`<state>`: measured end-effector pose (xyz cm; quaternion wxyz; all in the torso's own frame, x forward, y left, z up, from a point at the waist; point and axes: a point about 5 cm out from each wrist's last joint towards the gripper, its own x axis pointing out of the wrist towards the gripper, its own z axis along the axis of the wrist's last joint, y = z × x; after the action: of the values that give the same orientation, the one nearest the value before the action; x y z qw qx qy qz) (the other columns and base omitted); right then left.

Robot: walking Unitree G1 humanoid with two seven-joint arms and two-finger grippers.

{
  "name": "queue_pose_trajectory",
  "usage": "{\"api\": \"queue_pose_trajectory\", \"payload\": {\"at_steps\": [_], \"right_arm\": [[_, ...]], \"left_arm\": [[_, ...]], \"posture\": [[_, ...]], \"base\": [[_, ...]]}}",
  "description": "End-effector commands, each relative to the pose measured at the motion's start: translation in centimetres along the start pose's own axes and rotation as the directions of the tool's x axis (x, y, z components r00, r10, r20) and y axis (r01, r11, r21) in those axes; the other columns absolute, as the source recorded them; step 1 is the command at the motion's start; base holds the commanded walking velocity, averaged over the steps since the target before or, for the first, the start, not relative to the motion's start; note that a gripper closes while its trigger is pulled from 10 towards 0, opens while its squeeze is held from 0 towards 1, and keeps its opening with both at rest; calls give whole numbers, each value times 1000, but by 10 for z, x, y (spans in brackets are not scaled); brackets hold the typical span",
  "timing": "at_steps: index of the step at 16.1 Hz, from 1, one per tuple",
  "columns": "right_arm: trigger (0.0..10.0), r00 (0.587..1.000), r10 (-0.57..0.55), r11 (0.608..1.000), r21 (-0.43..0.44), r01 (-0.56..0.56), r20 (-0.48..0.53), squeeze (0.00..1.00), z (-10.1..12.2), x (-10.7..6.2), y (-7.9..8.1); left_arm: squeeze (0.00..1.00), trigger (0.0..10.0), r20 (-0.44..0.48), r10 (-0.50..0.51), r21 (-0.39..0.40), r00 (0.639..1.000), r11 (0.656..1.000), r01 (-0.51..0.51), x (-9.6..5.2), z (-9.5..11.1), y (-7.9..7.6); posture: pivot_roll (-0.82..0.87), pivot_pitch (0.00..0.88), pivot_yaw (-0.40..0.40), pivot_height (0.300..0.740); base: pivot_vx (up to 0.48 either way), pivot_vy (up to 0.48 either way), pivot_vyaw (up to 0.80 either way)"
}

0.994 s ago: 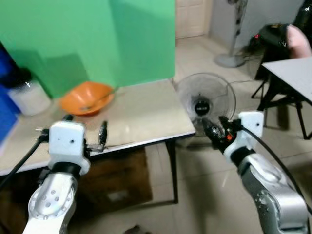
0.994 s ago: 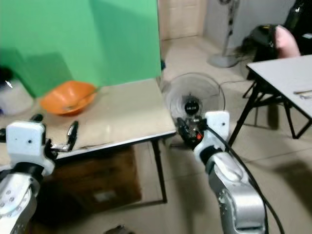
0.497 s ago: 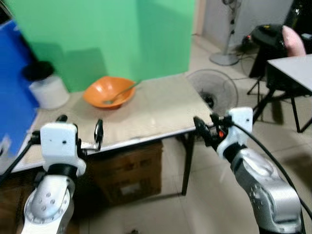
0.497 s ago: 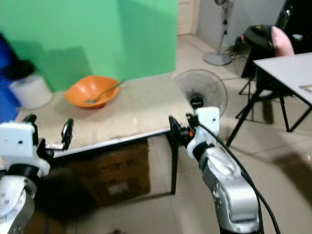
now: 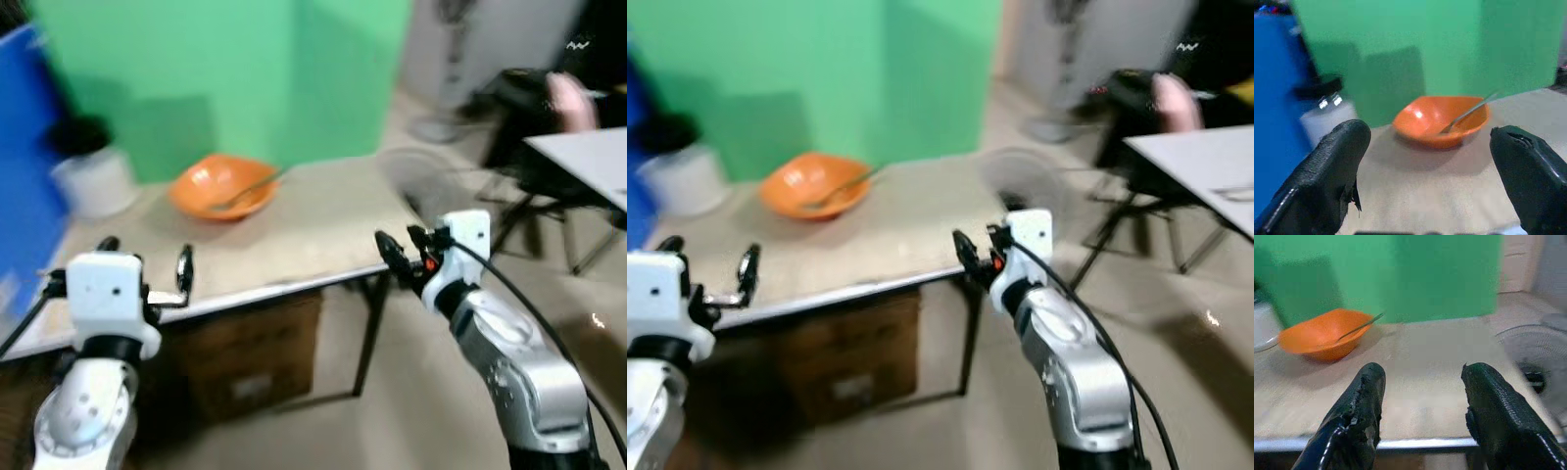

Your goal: Setting the table

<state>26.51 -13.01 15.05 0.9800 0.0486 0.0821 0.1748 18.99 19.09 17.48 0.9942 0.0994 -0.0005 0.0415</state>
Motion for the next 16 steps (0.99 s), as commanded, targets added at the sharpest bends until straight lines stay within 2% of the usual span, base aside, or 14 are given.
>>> {"api": "queue_pose_trajectory", "payload": {"at_steps": [1, 5, 10, 13, 16], "right_arm": [[10000, 1000, -14, 1000, -20, 14, 11, 0, 4, 1, -4], [10000, 1000, 16, 998, -61, -15, 12, 0, 4, 3, 0], [10000, 997, 70, 996, -65, -68, 36, 0, 11, 8, 7], [10000, 993, 104, 993, -56, -101, 61, 0, 19, 15, 7], [10000, 989, 135, 987, -100, -129, 58, 0, 25, 20, 3]], "left_arm": [[0, 10000, 14, -19, -11, 1000, 1000, 19, 1, 3, -3], [0, 10000, 19, -31, -7, 999, 999, 31, 2, 4, -3], [0, 10000, 34, -59, 15, 998, 998, 58, 3, 8, -5], [0, 10000, 33, -82, 26, 996, 996, 81, 3, 8, -6], [0, 10000, 24, -154, 60, 988, 987, 152, 4, 8, -11]], "posture": [[20, 0, 37, 740], [22, 0, 41, 740], [36, 0, 35, 740], [37, 0, 36, 740], [38, 0, 38, 740]], "base": [[409, 0, 0], [412, 0, 109], [412, 0, 800], [414, 0, 0], [412, 0, 0]]}}
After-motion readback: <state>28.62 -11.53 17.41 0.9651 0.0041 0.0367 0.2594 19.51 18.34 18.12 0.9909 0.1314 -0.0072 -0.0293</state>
